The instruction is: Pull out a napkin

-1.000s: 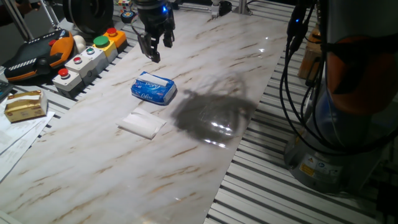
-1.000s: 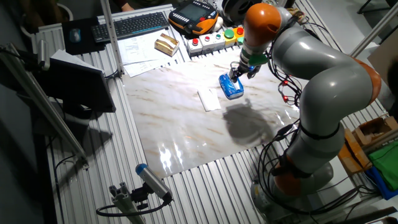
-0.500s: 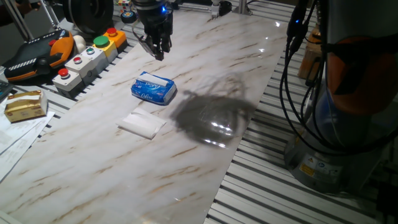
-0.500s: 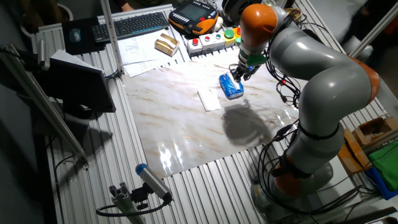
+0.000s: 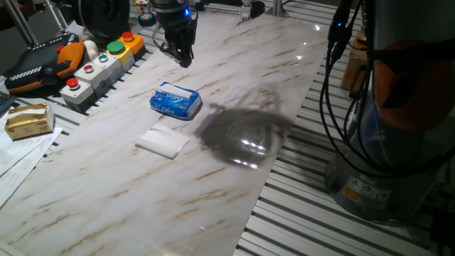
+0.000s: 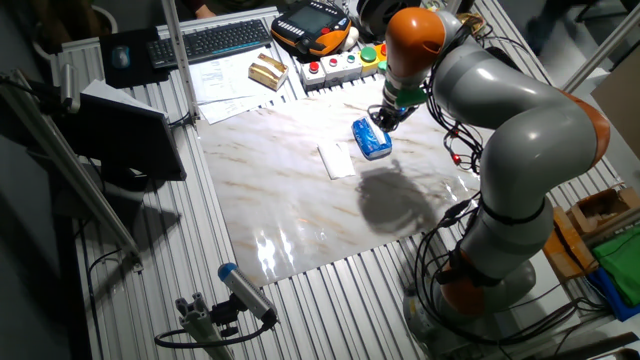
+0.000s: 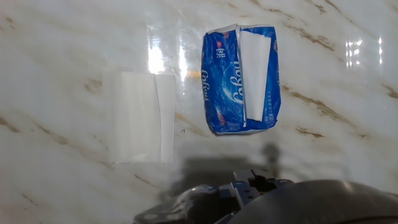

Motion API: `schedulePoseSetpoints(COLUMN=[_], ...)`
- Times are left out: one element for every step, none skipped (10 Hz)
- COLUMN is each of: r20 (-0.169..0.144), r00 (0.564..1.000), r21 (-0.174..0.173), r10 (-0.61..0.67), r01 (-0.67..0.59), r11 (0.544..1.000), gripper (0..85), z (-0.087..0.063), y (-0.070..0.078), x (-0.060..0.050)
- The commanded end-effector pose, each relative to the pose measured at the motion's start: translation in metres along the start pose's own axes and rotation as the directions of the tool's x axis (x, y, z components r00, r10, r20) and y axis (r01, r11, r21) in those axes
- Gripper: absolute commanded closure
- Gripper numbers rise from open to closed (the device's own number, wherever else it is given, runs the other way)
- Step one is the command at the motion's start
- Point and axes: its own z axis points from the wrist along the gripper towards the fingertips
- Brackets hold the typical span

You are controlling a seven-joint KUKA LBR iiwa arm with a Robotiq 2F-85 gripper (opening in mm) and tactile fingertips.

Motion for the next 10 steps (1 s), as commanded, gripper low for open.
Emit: schedulePoseSetpoints(r20=[0.001,0.001,0.005,0.006,0.009,0.015,0.020,0.022,0.025,0.024], r00=[1.000,1.000,1.000,0.999,0.999,0.999,0.999,0.999,0.998,0.997], r21=[-0.007,-0.036,-0.039,-0.053,-0.053,-0.051,-0.037,-0.028,-0.030,-0.046], r10=[0.005,0.022,0.025,0.031,0.034,0.038,0.042,0.048,0.056,0.075], r01=[-0.005,-0.022,-0.025,-0.031,-0.034,-0.037,-0.042,-0.048,-0.055,-0.074], r11=[1.000,0.999,0.999,0.998,0.998,0.998,0.998,0.998,0.998,0.996], gripper=[84.3,84.3,84.3,84.3,84.3,84.3,84.3,84.3,84.3,84.3], z=[0.002,0.006,0.008,0.009,0.010,0.012,0.014,0.014,0.014,0.015], y=[0.001,0.003,0.005,0.005,0.006,0.006,0.006,0.006,0.006,0.006], x=[0.000,0.000,0.000,0.000,0.000,-0.001,-0.002,-0.002,-0.002,-0.003])
